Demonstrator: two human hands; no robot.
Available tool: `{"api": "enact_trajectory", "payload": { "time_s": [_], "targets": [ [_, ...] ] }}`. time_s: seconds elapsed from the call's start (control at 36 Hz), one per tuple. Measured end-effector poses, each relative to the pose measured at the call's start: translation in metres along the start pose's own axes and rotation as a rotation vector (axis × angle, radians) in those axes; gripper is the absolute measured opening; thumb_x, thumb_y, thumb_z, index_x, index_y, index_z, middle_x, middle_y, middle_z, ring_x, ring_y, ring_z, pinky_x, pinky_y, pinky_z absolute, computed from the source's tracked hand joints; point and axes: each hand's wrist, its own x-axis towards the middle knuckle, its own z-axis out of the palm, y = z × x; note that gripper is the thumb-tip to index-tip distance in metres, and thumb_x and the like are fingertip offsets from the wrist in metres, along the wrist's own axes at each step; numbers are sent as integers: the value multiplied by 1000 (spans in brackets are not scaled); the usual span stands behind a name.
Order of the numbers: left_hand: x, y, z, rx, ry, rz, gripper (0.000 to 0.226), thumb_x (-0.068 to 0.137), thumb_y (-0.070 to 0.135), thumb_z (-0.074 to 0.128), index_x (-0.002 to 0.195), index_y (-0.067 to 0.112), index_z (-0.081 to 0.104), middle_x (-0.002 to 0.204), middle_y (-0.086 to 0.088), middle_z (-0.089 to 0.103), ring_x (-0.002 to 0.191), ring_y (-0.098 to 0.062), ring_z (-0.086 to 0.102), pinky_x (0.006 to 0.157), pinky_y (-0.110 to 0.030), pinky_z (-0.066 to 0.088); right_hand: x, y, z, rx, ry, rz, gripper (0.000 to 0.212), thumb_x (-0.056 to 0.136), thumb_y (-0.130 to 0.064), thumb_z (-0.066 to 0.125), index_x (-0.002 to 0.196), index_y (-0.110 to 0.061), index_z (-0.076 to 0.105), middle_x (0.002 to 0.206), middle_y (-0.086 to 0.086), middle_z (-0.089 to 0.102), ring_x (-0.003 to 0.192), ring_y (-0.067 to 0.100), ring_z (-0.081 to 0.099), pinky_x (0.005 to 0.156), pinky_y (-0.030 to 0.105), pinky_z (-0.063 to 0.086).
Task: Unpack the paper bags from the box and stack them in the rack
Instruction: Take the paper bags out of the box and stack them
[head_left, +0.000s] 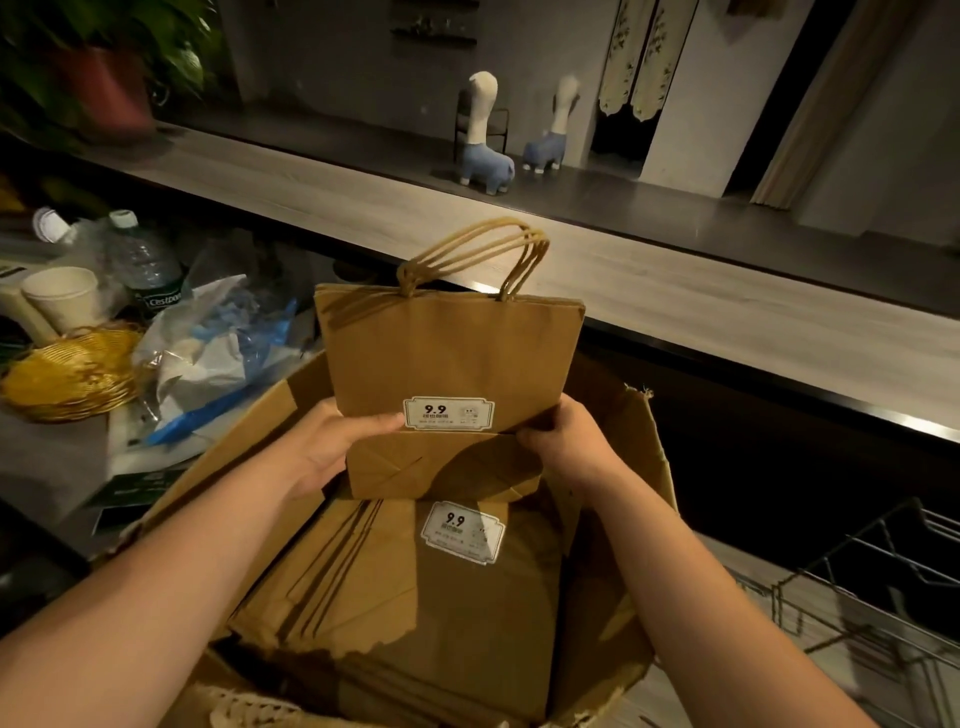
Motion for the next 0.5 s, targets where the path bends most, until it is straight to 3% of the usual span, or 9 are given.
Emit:
{"api": "enact_trajectory", "payload": {
  "time_s": [0.03, 0.11, 0.17, 0.28, 0.39, 0.5],
  "targets": [
    [0, 1, 1, 40, 8, 42, 57, 62, 28, 87, 113, 18, 64, 111, -6, 72, 105, -22, 67, 92, -35, 49, -1, -1, 0, 17, 5, 9, 35, 92, 0, 58, 98, -34, 54, 98, -11, 64, 94, 9, 61, 72, 15, 47],
    [-2, 4, 6, 210, 135, 199, 29, 79, 18, 76, 104, 26, 64, 103, 5, 71, 98, -9, 64, 80, -23, 49, -1, 0, -1, 28, 32, 43, 32, 92, -1, 58, 99, -32, 56, 99, -7, 66, 95, 9, 62, 73, 18, 48],
    [-3, 7, 8, 274, 196, 267, 28, 81, 17, 75, 106, 25, 65, 100, 10, 69, 94, -4, 63, 75, -20, 48, 2, 1, -1, 82, 66, 94, 27, 91, -3, 59, 104, -26, 57, 104, -1, 67, 97, 15, 64, 76, 24, 50],
    [-7, 16, 0, 258, 293, 345, 21, 82, 19, 74, 100, 26, 65, 97, 7, 70, 92, -8, 65, 78, -26, 51, 11, 12, -4, 152, 210, 320, 28, 91, -12, 59, 117, -13, 50, 103, 10, 61, 86, 24, 62, 71, 35, 51],
    [-9, 25, -12, 212, 392, 336, 38, 80, 29, 75, 114, 18, 62, 103, 1, 70, 98, -18, 65, 87, -41, 52, 15, 35, -6, 9, 236, 587, 56, 85, -20, 55, 138, -9, 41, 112, 16, 61, 89, 28, 63, 66, 36, 53],
    [-10, 32, -9, 237, 425, 408, 20, 83, 22, 73, 94, 33, 61, 93, 11, 67, 94, -17, 64, 84, -39, 51, 7, 30, -5, -120, 173, 697, 42, 96, -17, 45, 137, -7, 43, 110, 13, 57, 86, 24, 55, 64, 33, 45]
  ]
}}
